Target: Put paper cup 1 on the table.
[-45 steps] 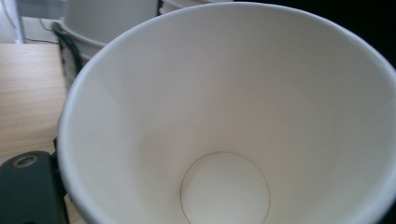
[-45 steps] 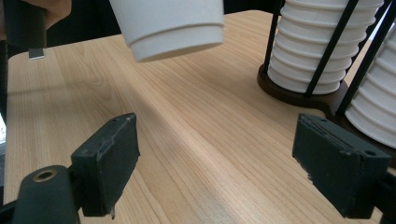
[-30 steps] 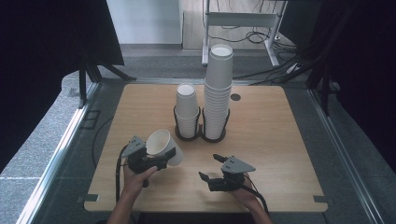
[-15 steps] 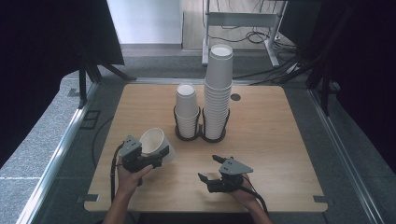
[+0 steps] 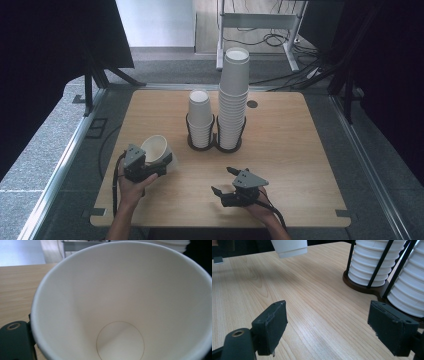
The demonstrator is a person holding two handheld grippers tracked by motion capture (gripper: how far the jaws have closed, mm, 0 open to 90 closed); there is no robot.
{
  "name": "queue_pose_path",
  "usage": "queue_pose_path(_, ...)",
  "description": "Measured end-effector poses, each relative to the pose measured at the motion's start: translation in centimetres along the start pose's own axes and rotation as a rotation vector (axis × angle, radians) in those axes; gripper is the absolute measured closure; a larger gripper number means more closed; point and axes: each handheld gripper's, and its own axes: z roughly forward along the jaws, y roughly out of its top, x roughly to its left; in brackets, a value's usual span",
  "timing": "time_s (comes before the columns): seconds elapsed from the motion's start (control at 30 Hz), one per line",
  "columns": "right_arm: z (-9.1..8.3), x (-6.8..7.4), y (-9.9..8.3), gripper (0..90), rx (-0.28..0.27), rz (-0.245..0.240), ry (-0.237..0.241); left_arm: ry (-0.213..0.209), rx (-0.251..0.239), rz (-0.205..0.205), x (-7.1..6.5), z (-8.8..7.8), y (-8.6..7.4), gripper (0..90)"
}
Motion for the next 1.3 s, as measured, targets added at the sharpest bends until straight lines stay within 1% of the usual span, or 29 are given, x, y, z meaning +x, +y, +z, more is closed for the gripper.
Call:
queue_pose_path(0.03, 0.0, 0.0, 0.0, 16.1, 0.000, 0.000, -0.001, 0.042, 0.011, 0.020, 0.4, 0.0, -0.1, 12.2)
queue_pose_path(0.07, 0.0, 0.0, 0.0, 16.1, 0.000, 0.000, -0.001, 0.042, 0.011, 0.020, 0.4, 0.0, -0.1, 12.2)
queue_pose_path(0.1, 0.0, 0.0, 0.0, 16.1, 0.002, 0.000, -0.002, 0.065, 0.016, 0.025, 0.7, 0.0, -0.2, 12.1)
queue_pose_path(0.2, 0.1, 0.0, -0.1, 16.1, 0.005, -0.001, -0.004, 0.075, 0.022, 0.018, 1.1, 0.0, -0.3, 12.2)
queue_pose_path(0.27, 0.1, 0.0, -0.2, 16.1, 0.012, -0.003, -0.008, 0.103, 0.030, 0.025, 1.4, 0.1, -0.5, 12.1)
queue_pose_path(0.37, 0.3, 0.1, -0.2, 16.2, 0.016, -0.004, -0.006, 0.132, 0.051, 0.026, 1.8, 0.3, -0.8, 12.1)
queue_pose_path(0.4, 0.3, 0.1, -0.2, 16.2, 0.016, -0.004, -0.006, 0.132, 0.051, 0.026, 1.8, 0.3, -0.8, 12.1)
queue_pose_path(0.5, 0.3, 0.1, -0.3, 16.3, 0.027, -0.013, -0.006, 0.154, 0.065, 0.037, 2.0, 0.4, -0.9, 12.1)
queue_pose_path(0.57, 0.3, 0.1, -0.3, 16.3, 0.028, -0.013, -0.007, 0.178, 0.080, 0.033, 2.4, 0.5, -1.1, 12.0)
queue_pose_path(0.6, 0.3, 0.1, -0.3, 16.3, 0.028, -0.013, -0.007, 0.178, 0.080, 0.033, 2.4, 0.5, -1.1, 12.0)
queue_pose_path(0.63, 0.3, 0.1, -0.3, 16.4, 0.028, -0.011, -0.007, 0.202, 0.090, 0.036, 2.7, 0.6, -1.2, 12.0)
queue_pose_path(0.67, 0.3, 0.1, -0.3, 16.4, 0.028, -0.011, -0.007, 0.202, 0.090, 0.036, 2.7, 0.6, -1.2, 12.0)
queue_pose_path(0.73, 0.3, 0.1, -0.2, 16.4, 0.027, -0.009, -0.005, 0.228, 0.102, 0.042, 2.9, 0.6, -1.4, 12.0)
queue_pose_path(0.83, 0.3, 0.1, -0.2, 16.5, 0.024, -0.011, -0.005, 0.240, 0.109, 0.041, 3.1, 0.6, -1.5, 12.0)
queue_pose_path(0.87, 0.3, 0.1, -0.2, 16.5, 0.026, -0.010, -0.006, 0.254, 0.120, 0.049, 3.2, 0.7, -1.6, 12.0)
queue_pose_path(0.93, 0.3, 0.1, -0.2, 16.5, 0.029, -0.010, -0.005, 0.260, 0.122, 0.056, 3.2, 0.8, -1.7, 11.9)
queue_pose_path(1.07, 0.4, 0.2, -0.3, 16.5, 0.031, -0.010, -0.004, 0.284, 0.145, 0.067, 3.2, 1.1, -2.0, 11.9)
queue_pose_path(1.2, 0.4, 0.2, -0.3, 16.5, 0.032, -0.011, -0.003, 0.297, 0.163, 0.074, 3.2, 1.4, -2.1, 11.4)
queue_pose_path(1.3, 0.4, 0.3, -0.3, 16.6, 0.034, -0.012, 0.000, 0.309, 0.174, 0.090, 3.1, 1.7, -2.4, 11.0)
